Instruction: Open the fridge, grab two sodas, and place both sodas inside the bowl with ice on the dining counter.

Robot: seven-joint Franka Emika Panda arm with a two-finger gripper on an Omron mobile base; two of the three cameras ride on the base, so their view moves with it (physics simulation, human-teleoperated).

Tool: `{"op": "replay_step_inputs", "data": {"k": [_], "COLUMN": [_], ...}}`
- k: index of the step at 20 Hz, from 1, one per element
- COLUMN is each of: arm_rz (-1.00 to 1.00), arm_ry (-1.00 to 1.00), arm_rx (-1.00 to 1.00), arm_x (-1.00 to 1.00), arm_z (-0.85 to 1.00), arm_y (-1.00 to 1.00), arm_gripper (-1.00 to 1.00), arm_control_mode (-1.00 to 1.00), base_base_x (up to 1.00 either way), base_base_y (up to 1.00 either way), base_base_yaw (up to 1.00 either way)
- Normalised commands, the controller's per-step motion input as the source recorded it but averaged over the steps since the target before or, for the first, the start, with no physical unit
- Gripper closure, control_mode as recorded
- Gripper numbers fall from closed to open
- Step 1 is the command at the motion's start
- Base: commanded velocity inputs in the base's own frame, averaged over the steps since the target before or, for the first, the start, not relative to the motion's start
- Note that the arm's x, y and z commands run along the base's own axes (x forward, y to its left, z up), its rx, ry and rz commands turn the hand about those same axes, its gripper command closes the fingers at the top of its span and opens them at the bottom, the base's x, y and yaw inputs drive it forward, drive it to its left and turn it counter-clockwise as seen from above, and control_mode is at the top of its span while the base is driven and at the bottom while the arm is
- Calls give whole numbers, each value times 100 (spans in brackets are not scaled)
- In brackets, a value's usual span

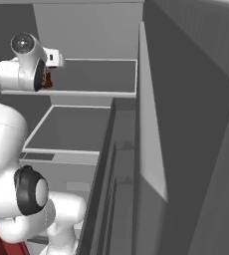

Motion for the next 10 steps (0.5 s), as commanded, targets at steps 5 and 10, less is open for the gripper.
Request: {"op": "replay_step_inputs", "data": {"k": [5, 10], "arm_rz": [0, 0], "arm_ry": [2, 0], "arm_rx": [0, 0], "arm_x": [-86, -99], "arm_z": [3, -13], "arm_y": [-21, -31], "arm_gripper": [100, 100], "arm_control_mode": [-100, -100], "base_base_x": [0, 0], "base_base_y": [0, 0], "base_base_yaw": [0, 0]}}
